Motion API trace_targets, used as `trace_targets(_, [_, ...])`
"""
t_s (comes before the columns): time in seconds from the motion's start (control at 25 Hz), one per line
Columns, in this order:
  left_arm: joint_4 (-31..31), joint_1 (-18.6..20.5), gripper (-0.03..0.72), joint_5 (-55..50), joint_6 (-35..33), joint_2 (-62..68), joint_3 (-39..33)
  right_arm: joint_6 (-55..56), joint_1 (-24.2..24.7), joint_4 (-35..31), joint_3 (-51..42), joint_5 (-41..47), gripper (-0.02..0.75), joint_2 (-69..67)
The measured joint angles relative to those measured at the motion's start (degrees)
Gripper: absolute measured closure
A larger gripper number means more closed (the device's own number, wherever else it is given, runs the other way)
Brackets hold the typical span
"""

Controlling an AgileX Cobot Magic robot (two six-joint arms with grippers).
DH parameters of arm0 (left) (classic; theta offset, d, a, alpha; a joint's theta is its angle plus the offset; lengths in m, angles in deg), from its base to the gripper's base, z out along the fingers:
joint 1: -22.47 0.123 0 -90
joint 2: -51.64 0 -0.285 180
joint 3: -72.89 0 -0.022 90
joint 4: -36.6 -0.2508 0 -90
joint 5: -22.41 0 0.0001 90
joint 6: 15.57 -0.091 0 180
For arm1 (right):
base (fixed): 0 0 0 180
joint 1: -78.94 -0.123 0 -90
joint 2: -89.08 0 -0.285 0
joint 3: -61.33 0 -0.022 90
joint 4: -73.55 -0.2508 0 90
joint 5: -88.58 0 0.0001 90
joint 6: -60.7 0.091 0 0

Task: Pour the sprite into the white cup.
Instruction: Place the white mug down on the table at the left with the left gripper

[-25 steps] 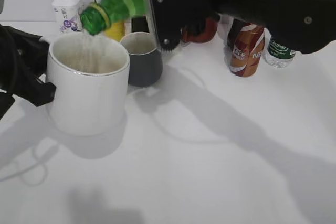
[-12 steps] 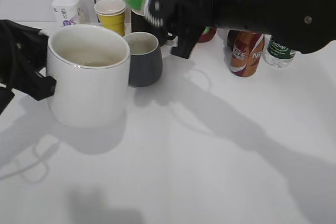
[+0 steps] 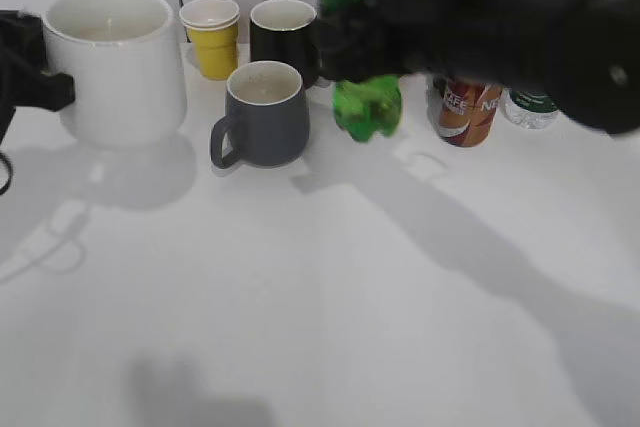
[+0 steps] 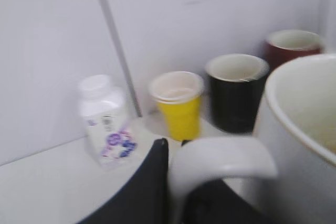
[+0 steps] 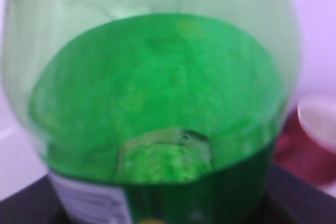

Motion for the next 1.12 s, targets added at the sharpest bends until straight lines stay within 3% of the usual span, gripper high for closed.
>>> trace_targets(0.08, [2.12,2.45,0.648,6.88,0.0,4.76,0.0,3.41,0.87,0.0,-3.62,-3.3,0.32,0.69])
trace_targets(0.32, [8.1,4.42,0.648,26.97,0.0,20.74,0.52,8.42,1.19,1.07,-14.41,-13.38,0.32,3.99])
trace_targets(0.56, [8.99,7.05,0.648,30.78,-0.19,32.78,3.3,9.77,1.19,2.43,-17.64,-14.19,0.32,5.06])
trace_targets(0.84, [9.12,8.38,0.648,34.01,-0.19,38.32,5.2,9.82,1.19,7.35,-17.64,-16.31,0.32,5.08])
trace_targets(1.12, [8.6,8.43,0.643,34.29,-0.03,40.33,5.21,10.24,1.19,8.19,-17.64,-16.87,0.32,5.08])
